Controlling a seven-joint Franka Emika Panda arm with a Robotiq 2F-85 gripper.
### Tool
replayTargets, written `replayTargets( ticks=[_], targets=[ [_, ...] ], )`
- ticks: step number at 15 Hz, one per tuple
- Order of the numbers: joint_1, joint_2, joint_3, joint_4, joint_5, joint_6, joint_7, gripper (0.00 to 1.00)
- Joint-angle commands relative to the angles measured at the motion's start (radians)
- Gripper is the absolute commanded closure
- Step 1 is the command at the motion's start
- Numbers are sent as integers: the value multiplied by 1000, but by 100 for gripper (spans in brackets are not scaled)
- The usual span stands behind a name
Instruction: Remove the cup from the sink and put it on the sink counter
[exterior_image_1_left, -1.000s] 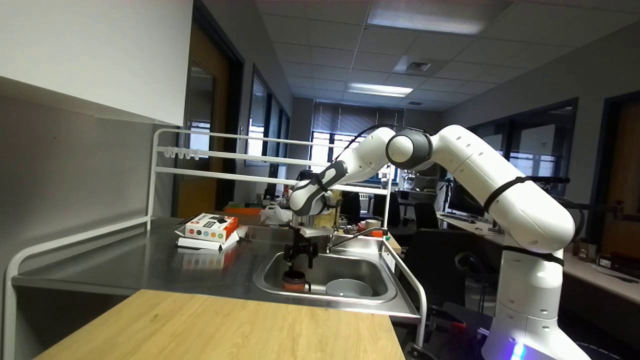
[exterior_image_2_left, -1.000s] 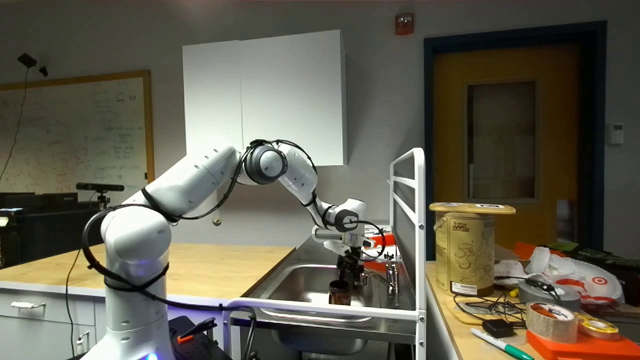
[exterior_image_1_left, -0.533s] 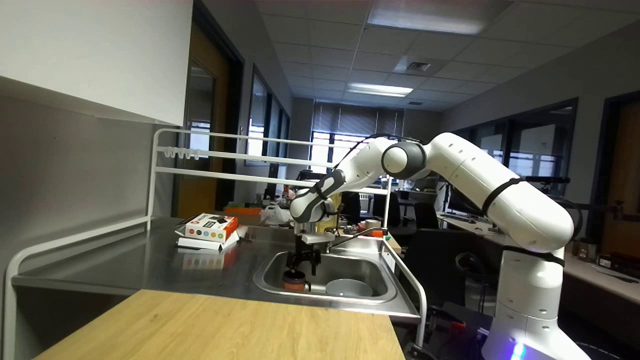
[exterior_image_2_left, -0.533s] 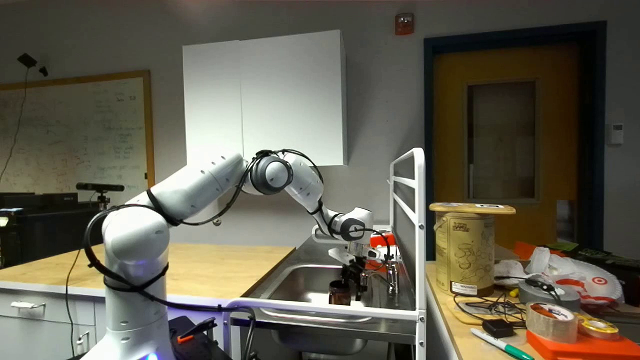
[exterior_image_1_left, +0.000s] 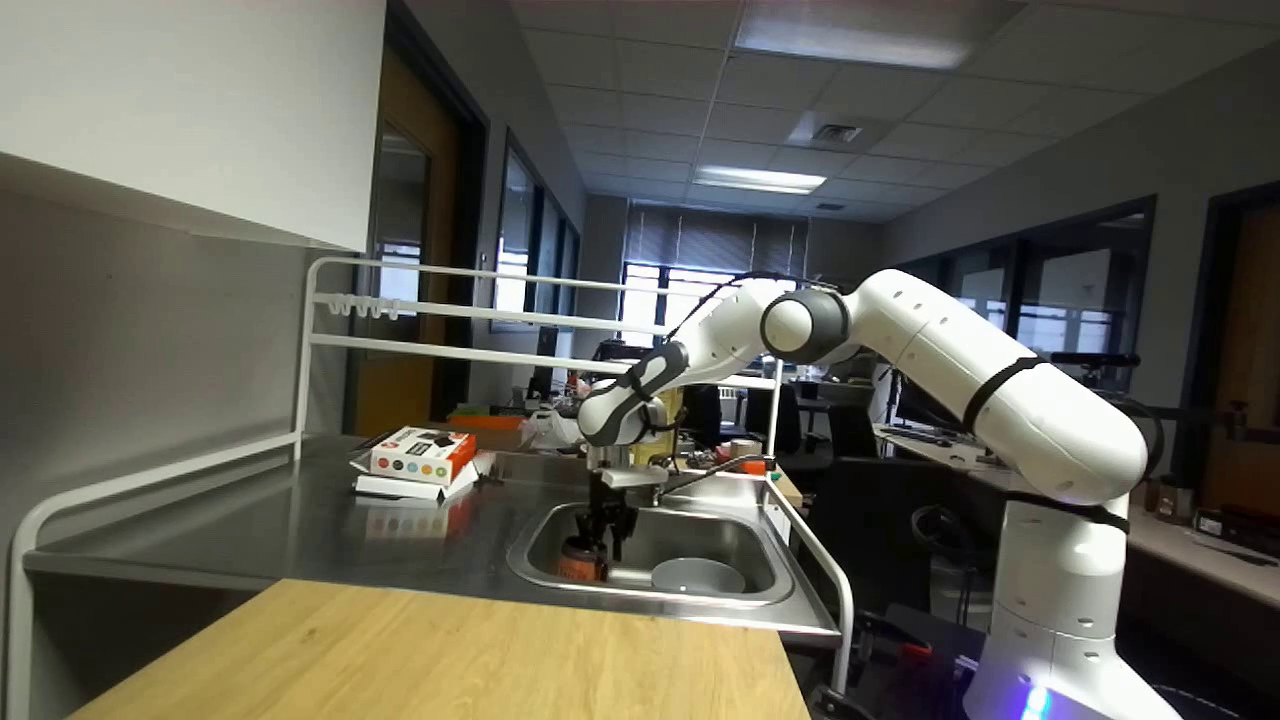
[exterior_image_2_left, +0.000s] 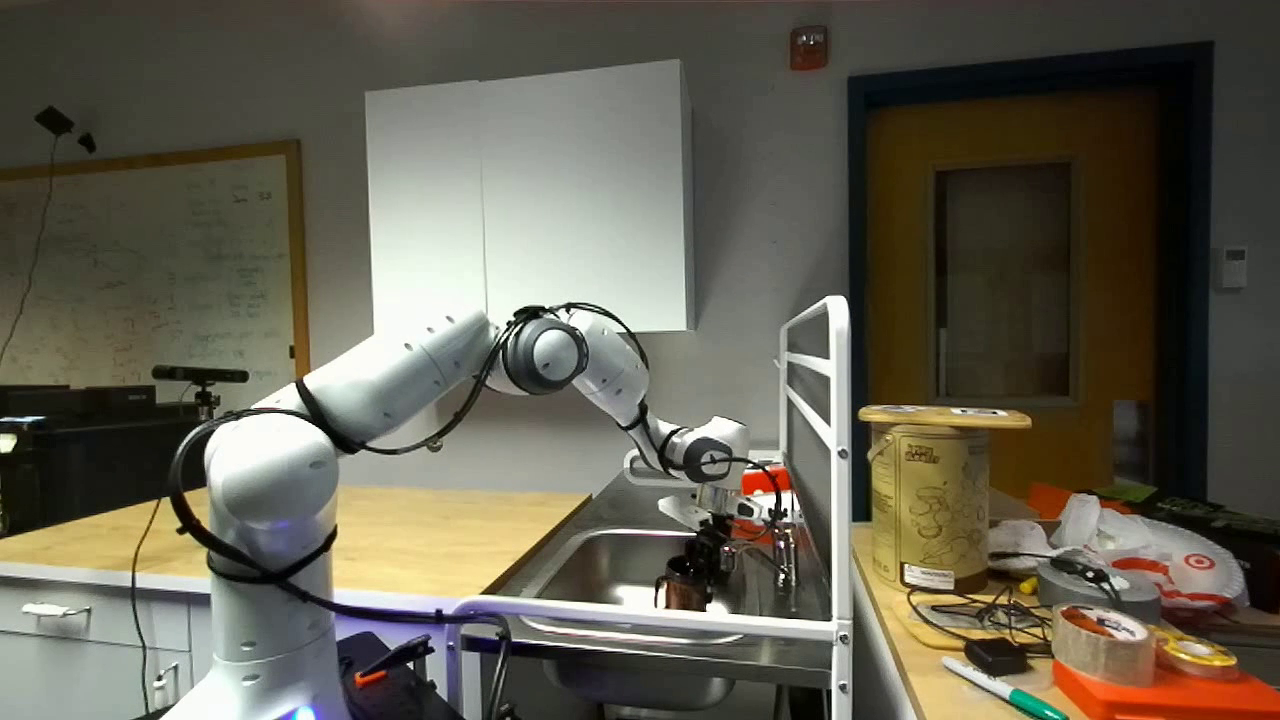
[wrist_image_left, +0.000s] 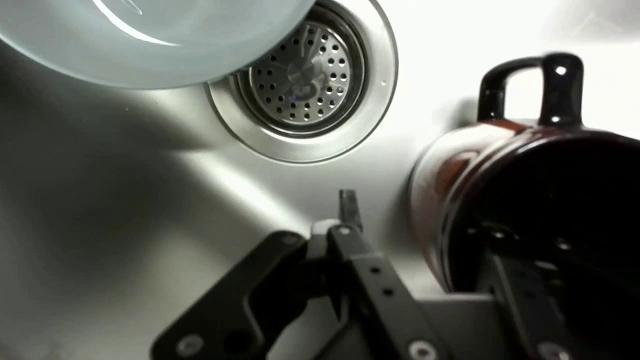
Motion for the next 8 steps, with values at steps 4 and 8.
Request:
replayTargets(
  ticks=[4,8],
  targets=[
    [-18,25,10,55,27,-29,18,97],
    [-21,18,14,54,40,-28,17,93]
  ],
)
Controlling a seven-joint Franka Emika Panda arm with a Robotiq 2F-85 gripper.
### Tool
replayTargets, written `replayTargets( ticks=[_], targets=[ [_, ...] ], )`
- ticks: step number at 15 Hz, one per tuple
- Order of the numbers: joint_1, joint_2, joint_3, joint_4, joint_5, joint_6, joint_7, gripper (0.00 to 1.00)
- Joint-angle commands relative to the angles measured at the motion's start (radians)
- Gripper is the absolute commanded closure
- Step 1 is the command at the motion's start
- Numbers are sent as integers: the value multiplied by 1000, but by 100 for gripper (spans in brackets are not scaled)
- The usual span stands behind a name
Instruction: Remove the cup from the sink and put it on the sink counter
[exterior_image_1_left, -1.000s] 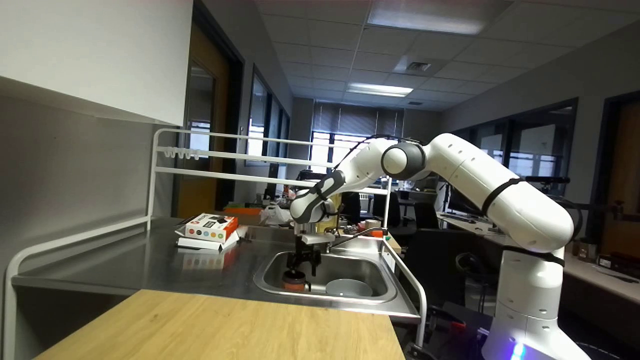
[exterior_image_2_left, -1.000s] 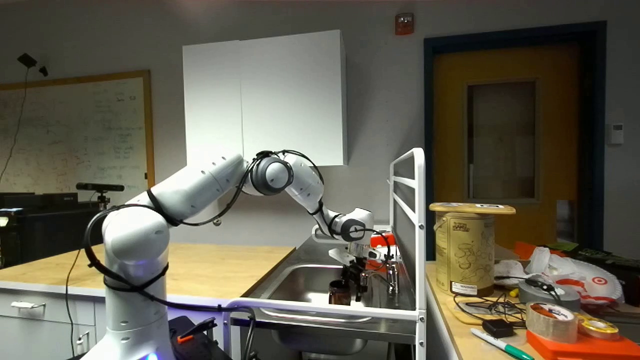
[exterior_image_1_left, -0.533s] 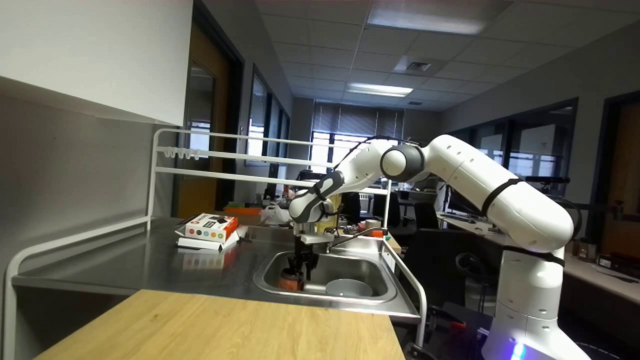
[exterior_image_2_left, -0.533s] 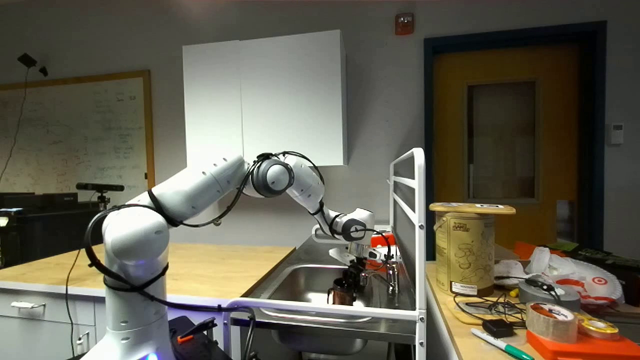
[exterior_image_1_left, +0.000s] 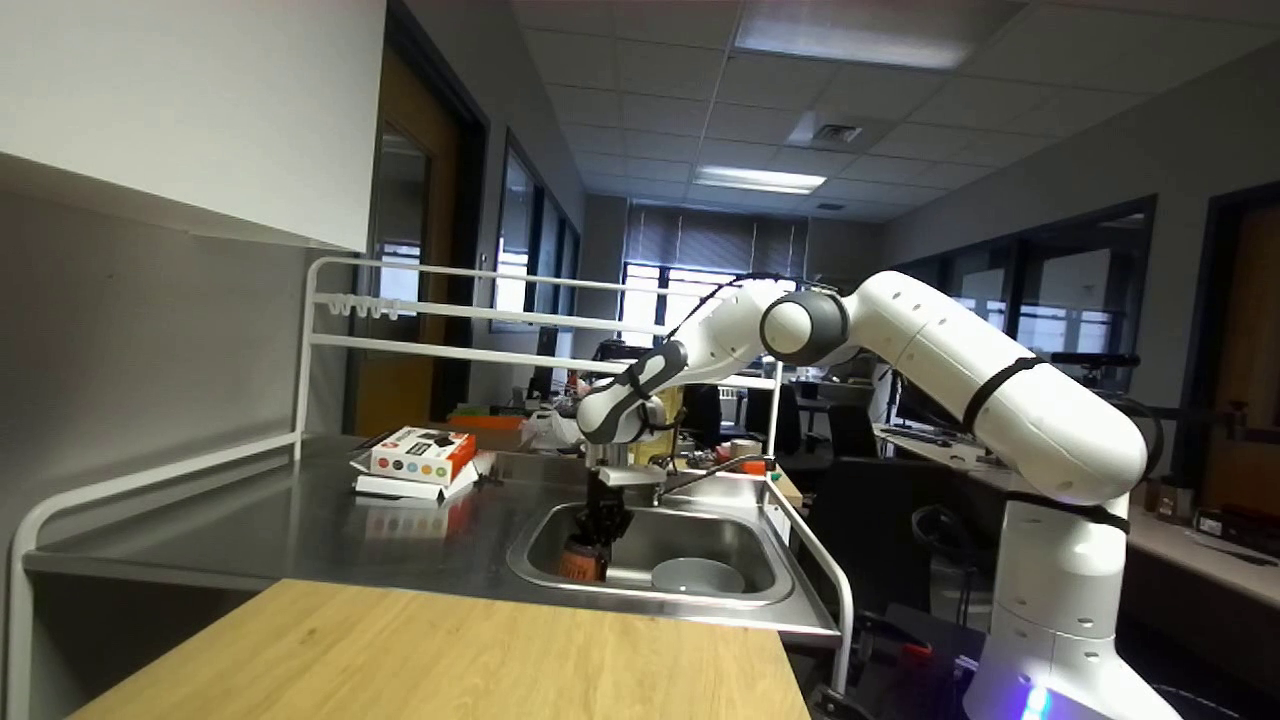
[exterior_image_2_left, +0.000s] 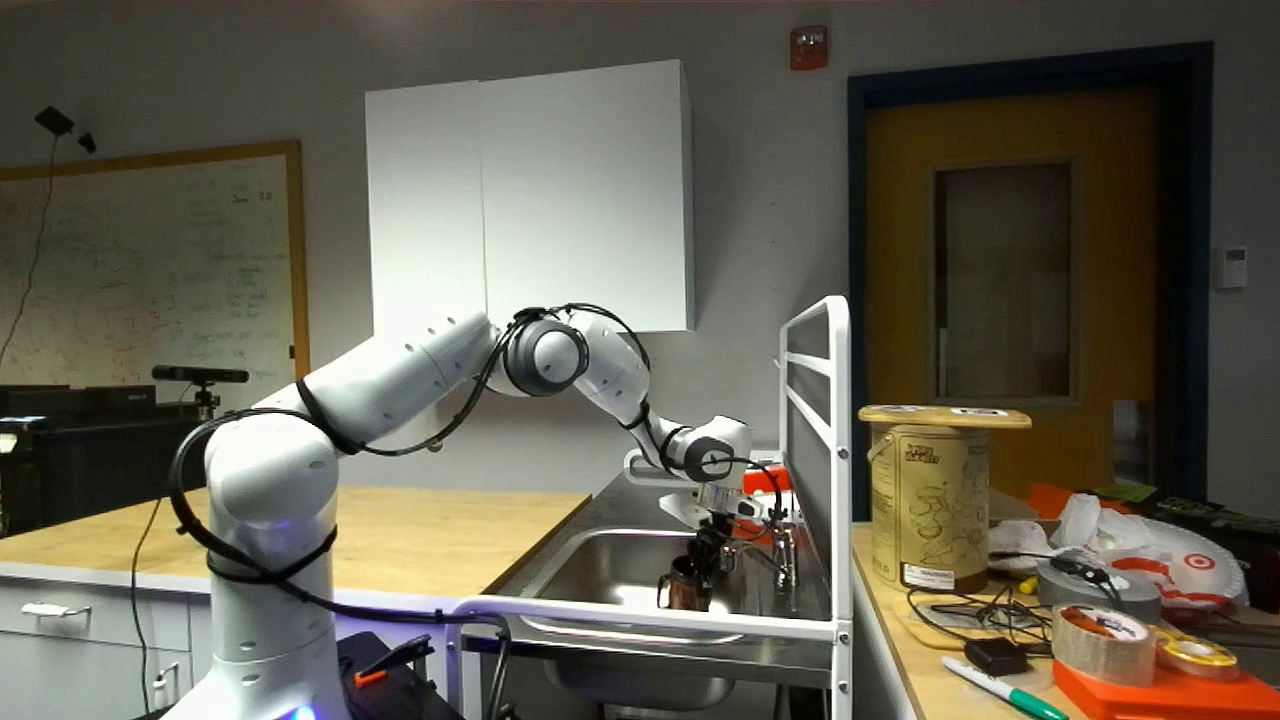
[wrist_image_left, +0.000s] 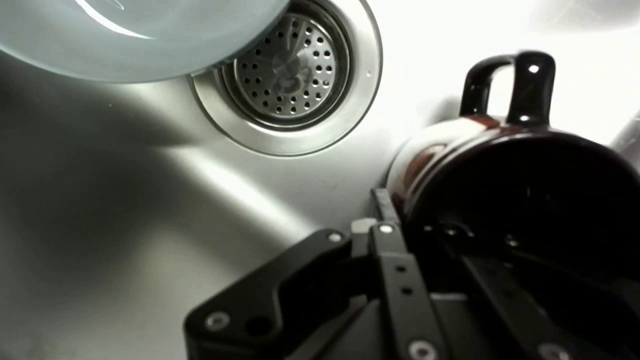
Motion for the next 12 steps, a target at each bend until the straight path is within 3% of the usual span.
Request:
replayTargets(
  ticks=[1,7,12],
  targets=[
    [-18,5,11,31,14,-28,14,93],
    [14,-92,-3,-78,-6,-45,37,93],
    [25,-233,-16,-253,-8,-11,47,93]
  ],
)
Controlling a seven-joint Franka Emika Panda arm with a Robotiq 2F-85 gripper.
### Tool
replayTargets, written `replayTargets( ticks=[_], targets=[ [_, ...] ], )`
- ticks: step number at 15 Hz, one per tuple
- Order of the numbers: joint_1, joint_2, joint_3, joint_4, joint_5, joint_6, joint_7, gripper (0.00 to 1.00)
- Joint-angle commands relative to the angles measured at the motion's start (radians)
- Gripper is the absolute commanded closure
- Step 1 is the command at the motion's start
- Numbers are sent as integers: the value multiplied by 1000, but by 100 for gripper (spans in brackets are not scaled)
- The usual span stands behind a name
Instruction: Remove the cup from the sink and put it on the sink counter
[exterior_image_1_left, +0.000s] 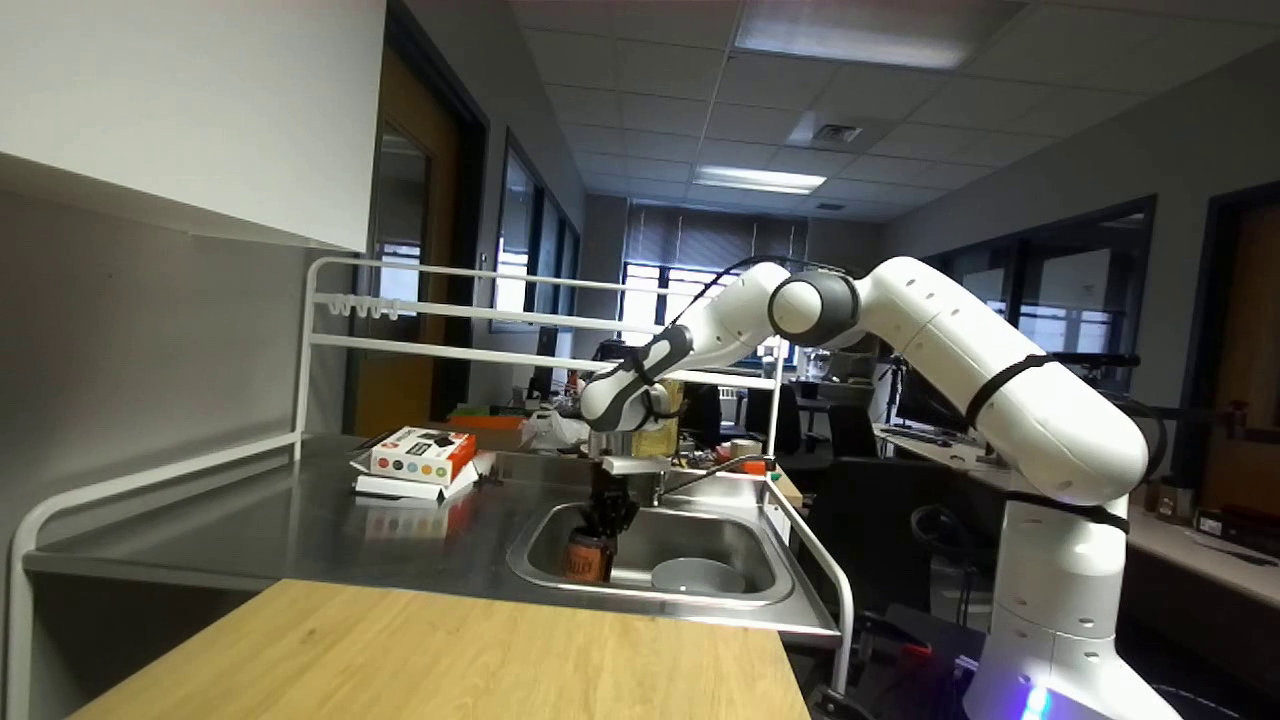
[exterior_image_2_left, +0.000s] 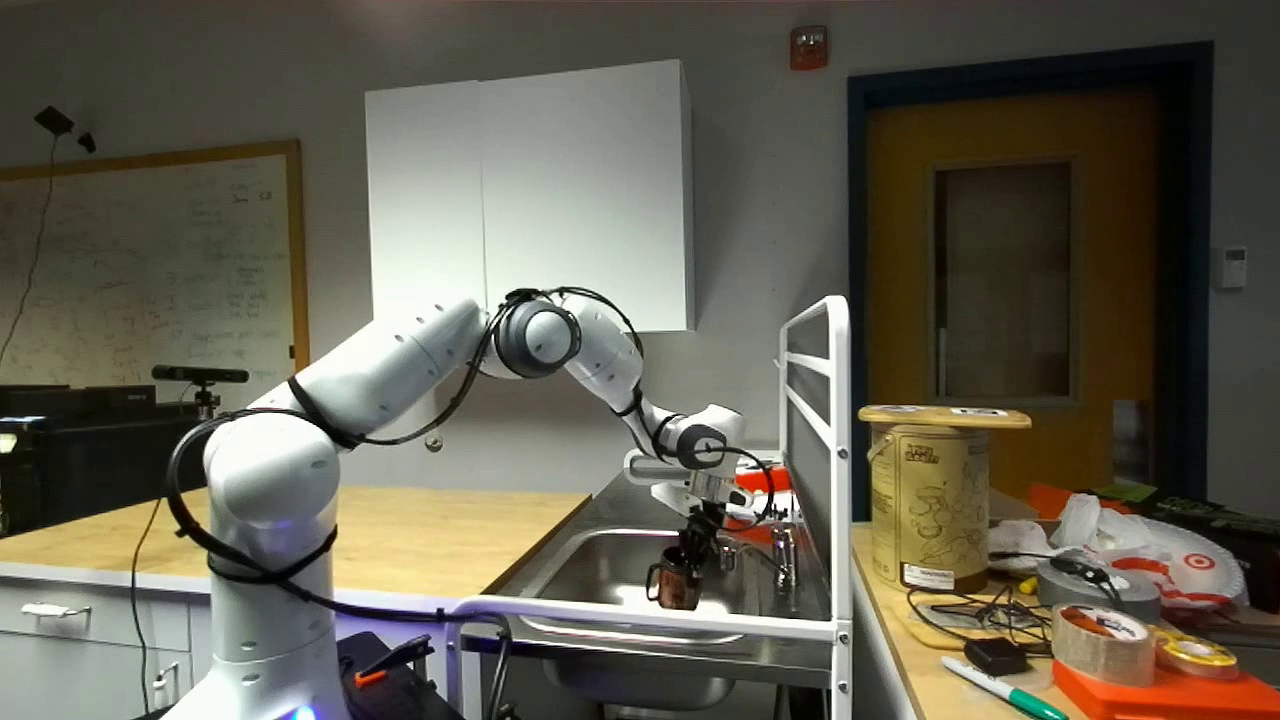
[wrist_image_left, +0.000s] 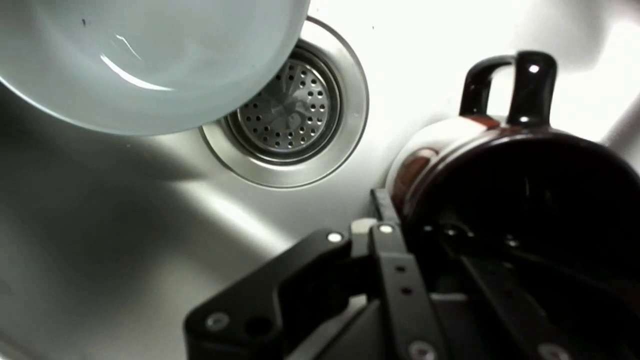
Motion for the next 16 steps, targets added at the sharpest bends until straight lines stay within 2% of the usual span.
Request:
replayTargets(
  ticks=[1,6,10,13,16],
  targets=[
    [11,-167,-18,-183,-13,12,31,93],
    [19,-302,-37,-327,-25,50,48,93],
    [48,-394,-34,-398,-42,112,80,93],
    [87,-449,-24,-414,-65,148,107,93],
    [134,-474,-17,-380,-99,156,150,93]
  ],
)
